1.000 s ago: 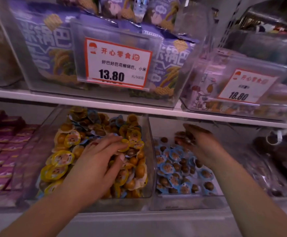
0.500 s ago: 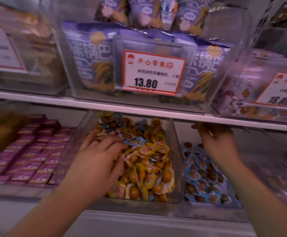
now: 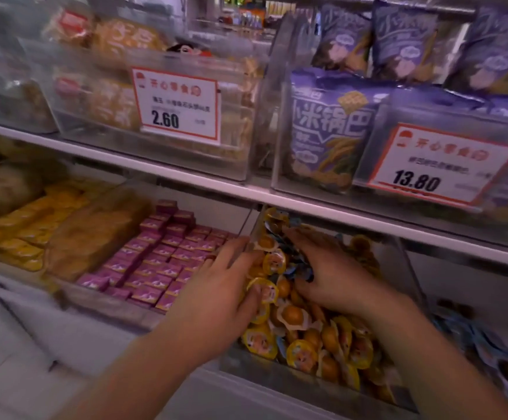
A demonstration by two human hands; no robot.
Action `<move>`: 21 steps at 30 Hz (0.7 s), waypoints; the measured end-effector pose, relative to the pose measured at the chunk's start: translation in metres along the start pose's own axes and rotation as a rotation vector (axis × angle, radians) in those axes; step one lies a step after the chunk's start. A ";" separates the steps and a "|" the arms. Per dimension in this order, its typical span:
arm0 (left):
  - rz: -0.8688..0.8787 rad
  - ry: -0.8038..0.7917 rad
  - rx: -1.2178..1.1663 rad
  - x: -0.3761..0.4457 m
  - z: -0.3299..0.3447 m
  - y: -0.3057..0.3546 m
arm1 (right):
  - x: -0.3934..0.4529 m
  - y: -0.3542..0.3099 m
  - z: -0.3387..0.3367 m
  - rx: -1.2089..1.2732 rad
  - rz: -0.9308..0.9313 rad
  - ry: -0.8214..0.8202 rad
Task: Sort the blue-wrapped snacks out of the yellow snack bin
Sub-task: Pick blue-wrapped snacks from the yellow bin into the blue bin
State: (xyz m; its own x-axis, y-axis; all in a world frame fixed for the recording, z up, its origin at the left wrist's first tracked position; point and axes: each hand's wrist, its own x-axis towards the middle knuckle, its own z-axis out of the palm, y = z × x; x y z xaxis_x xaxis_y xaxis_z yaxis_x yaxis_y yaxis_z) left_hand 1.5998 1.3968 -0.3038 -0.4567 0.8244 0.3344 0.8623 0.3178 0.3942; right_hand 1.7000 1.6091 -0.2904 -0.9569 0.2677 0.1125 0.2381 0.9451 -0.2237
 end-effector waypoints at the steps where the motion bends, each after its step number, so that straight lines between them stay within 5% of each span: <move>1: -0.006 0.016 -0.053 0.002 -0.003 -0.002 | 0.011 0.000 0.000 0.002 -0.022 -0.032; 6: -0.002 0.074 -0.119 0.005 -0.011 -0.002 | 0.044 -0.003 0.001 -0.088 -0.063 -0.146; 21: 0.069 0.222 -0.114 0.002 -0.007 0.011 | -0.024 0.003 -0.021 0.189 0.134 0.035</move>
State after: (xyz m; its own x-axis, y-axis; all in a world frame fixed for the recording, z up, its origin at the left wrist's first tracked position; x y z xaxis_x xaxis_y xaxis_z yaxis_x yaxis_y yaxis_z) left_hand 1.6073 1.3986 -0.2927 -0.4453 0.7154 0.5384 0.8685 0.1989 0.4540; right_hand 1.7273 1.6094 -0.2738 -0.9116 0.3980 0.1024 0.3242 0.8497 -0.4159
